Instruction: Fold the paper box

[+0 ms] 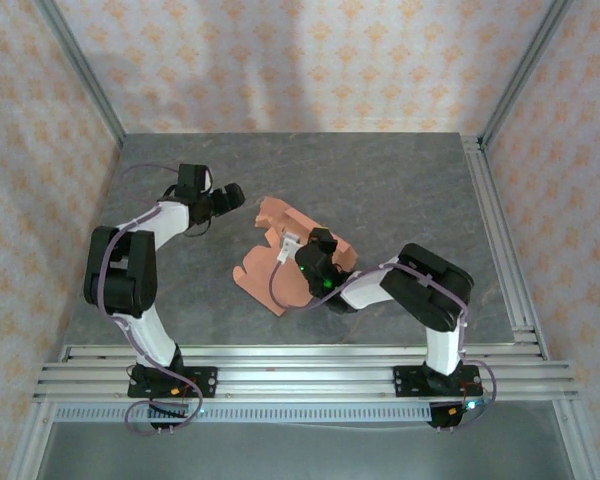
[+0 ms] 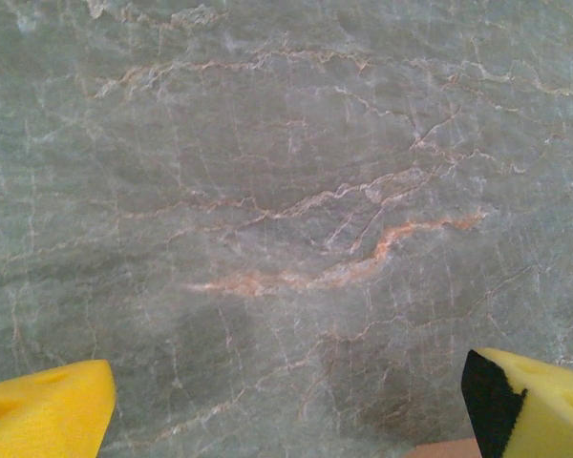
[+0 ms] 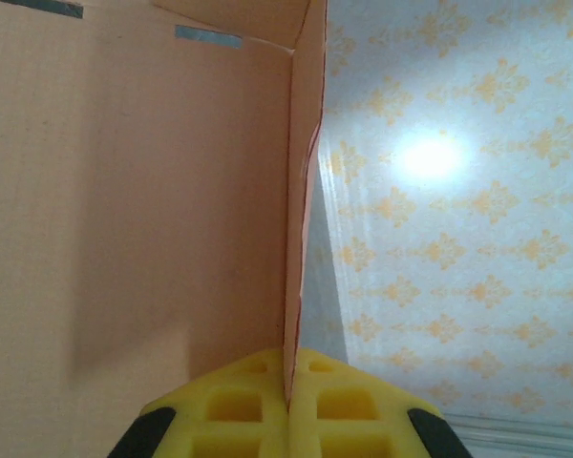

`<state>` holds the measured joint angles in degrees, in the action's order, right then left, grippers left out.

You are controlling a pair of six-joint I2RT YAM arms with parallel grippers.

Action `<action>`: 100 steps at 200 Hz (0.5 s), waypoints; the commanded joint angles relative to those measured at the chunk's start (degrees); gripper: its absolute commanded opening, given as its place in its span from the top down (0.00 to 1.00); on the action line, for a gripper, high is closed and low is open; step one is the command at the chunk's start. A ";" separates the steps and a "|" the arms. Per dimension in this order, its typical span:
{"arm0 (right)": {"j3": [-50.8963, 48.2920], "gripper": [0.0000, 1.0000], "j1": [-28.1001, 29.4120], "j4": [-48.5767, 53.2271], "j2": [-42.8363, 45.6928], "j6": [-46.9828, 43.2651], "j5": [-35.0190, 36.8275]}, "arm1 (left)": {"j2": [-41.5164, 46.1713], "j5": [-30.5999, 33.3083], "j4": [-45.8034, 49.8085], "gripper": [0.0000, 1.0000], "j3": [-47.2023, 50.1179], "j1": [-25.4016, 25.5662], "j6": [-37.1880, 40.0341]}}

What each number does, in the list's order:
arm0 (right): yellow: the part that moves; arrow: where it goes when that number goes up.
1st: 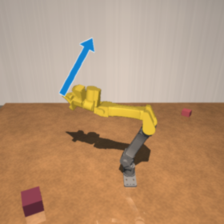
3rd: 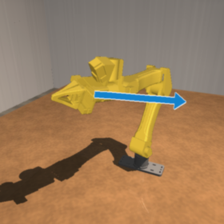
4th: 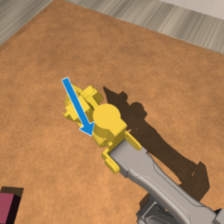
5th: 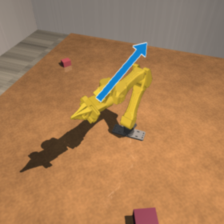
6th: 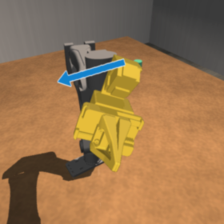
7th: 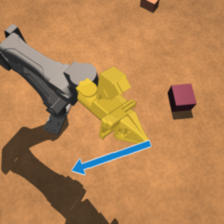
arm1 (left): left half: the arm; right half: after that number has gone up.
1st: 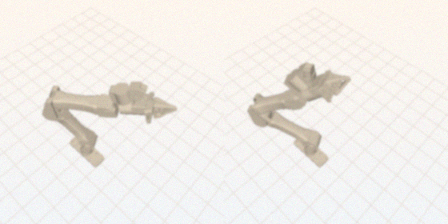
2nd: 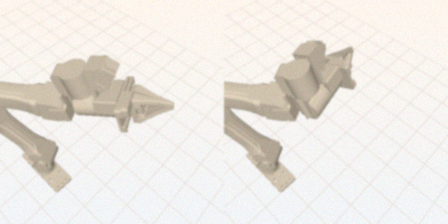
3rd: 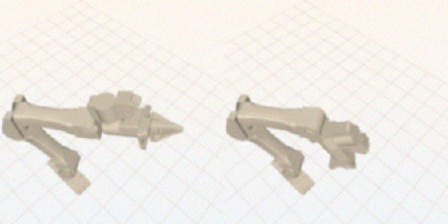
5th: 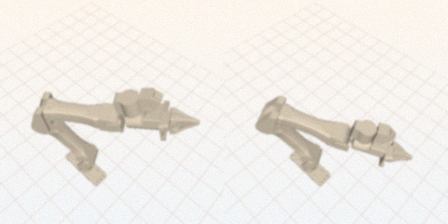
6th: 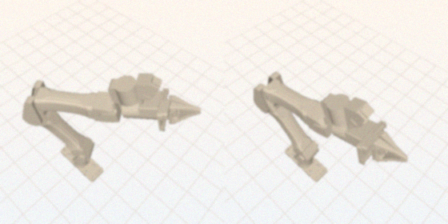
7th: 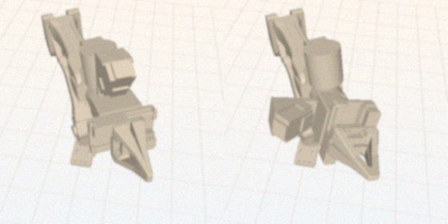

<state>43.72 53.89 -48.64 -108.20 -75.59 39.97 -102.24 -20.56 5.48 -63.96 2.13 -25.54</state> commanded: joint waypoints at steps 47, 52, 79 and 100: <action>-0.58 1.00 1.36 -15.90 -5.23 -11.58 3.21 | -4.95 -3.51 1.86 0.09 -5.75 0.23 2.33; -0.44 1.00 1.33 -17.71 -5.95 -12.86 3.55 | -5.18 -3.68 2.26 0.10 -6.11 0.24 2.42; 0.13 1.00 1.37 -26.70 -9.78 -19.07 4.36 | -6.10 -4.05 2.72 0.10 -6.78 0.48 2.74; 0.43 1.00 1.56 -31.71 -12.17 -23.56 3.92 | -6.79 -3.88 3.08 0.10 -7.42 1.01 3.00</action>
<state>43.42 54.98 -72.31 -117.64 -92.33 42.72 -108.07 -23.81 6.85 -69.41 2.28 -23.90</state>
